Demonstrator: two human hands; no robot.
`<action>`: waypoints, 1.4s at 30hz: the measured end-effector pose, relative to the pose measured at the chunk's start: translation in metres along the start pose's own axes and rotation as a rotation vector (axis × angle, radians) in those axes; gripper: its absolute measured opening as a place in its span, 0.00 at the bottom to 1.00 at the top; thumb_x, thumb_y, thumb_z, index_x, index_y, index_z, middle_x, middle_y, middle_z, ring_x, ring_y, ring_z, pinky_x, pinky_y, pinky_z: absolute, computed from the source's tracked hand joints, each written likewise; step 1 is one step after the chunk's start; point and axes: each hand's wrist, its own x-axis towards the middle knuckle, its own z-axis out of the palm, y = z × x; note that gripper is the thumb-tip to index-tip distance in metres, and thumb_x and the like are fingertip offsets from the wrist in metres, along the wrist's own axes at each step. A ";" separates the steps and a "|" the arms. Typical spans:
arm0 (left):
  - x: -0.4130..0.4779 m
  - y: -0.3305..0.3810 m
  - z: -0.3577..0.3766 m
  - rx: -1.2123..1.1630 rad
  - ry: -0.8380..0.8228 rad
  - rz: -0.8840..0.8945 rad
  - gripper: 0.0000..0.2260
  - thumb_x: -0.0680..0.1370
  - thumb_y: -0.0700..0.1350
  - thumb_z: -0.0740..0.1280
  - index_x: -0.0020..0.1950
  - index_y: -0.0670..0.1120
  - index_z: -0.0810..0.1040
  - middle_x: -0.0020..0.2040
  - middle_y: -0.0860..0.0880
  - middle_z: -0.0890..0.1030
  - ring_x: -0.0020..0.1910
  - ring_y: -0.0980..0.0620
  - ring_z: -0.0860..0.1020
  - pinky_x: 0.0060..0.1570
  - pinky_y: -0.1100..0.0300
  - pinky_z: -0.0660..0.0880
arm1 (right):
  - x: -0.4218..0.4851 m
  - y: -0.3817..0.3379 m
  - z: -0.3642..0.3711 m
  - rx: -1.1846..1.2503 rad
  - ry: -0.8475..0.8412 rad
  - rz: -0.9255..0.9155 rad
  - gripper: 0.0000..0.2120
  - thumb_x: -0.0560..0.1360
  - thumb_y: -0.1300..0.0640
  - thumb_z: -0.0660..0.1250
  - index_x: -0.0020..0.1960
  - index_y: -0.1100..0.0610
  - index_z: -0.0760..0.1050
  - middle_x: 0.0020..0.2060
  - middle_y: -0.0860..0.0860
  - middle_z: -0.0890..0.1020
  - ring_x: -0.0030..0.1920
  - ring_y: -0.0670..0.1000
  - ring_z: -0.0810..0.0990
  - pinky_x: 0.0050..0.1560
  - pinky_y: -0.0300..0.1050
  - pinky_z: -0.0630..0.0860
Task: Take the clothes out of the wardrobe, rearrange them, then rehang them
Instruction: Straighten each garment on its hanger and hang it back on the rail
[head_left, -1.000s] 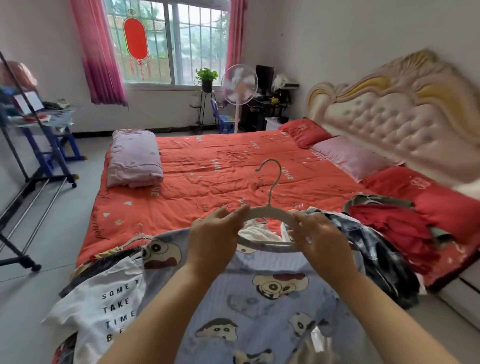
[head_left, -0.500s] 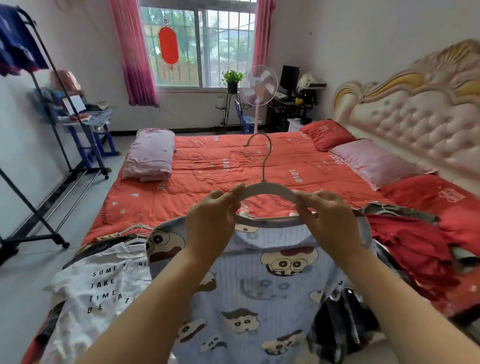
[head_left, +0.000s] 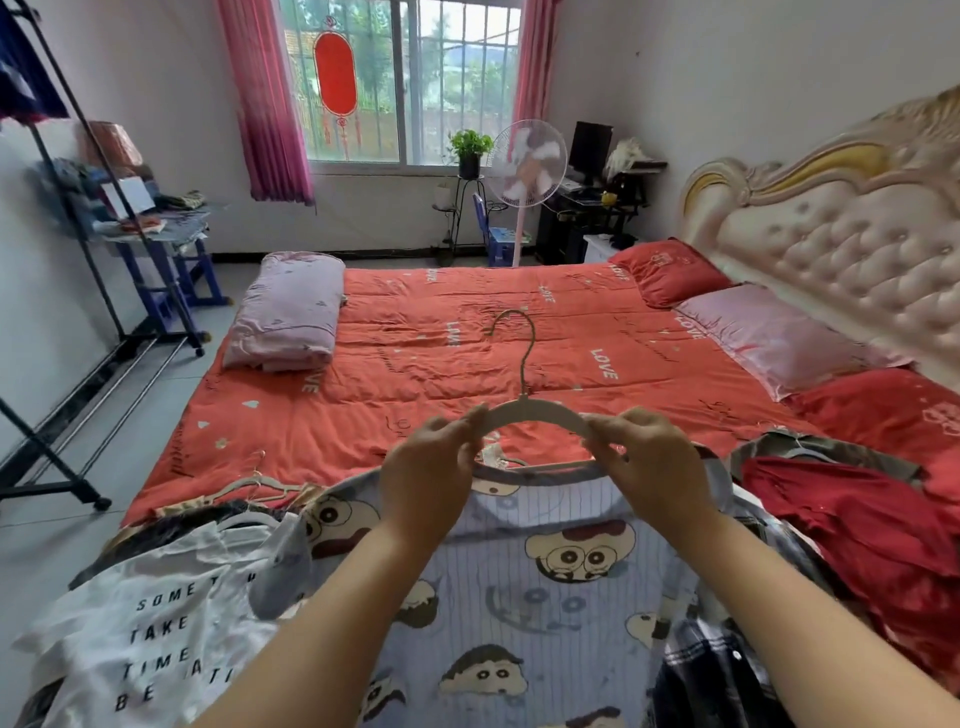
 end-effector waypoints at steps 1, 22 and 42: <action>0.005 -0.008 0.007 0.002 -0.008 -0.008 0.18 0.75 0.41 0.69 0.64 0.53 0.76 0.46 0.48 0.82 0.37 0.45 0.80 0.37 0.53 0.77 | 0.003 0.003 0.010 0.004 -0.011 0.011 0.12 0.68 0.58 0.75 0.51 0.55 0.82 0.33 0.51 0.80 0.30 0.51 0.76 0.32 0.49 0.77; 0.136 -0.192 0.210 0.266 -0.278 -0.336 0.20 0.80 0.47 0.60 0.72 0.57 0.66 0.50 0.48 0.79 0.48 0.46 0.77 0.47 0.54 0.71 | 0.087 0.149 0.314 0.296 -0.372 0.181 0.06 0.73 0.55 0.71 0.49 0.51 0.82 0.33 0.49 0.78 0.35 0.53 0.76 0.37 0.54 0.76; 0.044 -0.298 0.354 0.467 -0.922 -0.715 0.26 0.80 0.50 0.60 0.76 0.51 0.53 0.77 0.47 0.49 0.76 0.47 0.49 0.72 0.53 0.51 | -0.028 0.193 0.511 0.098 -0.977 0.235 0.23 0.70 0.57 0.70 0.65 0.54 0.73 0.61 0.54 0.74 0.63 0.58 0.71 0.64 0.53 0.62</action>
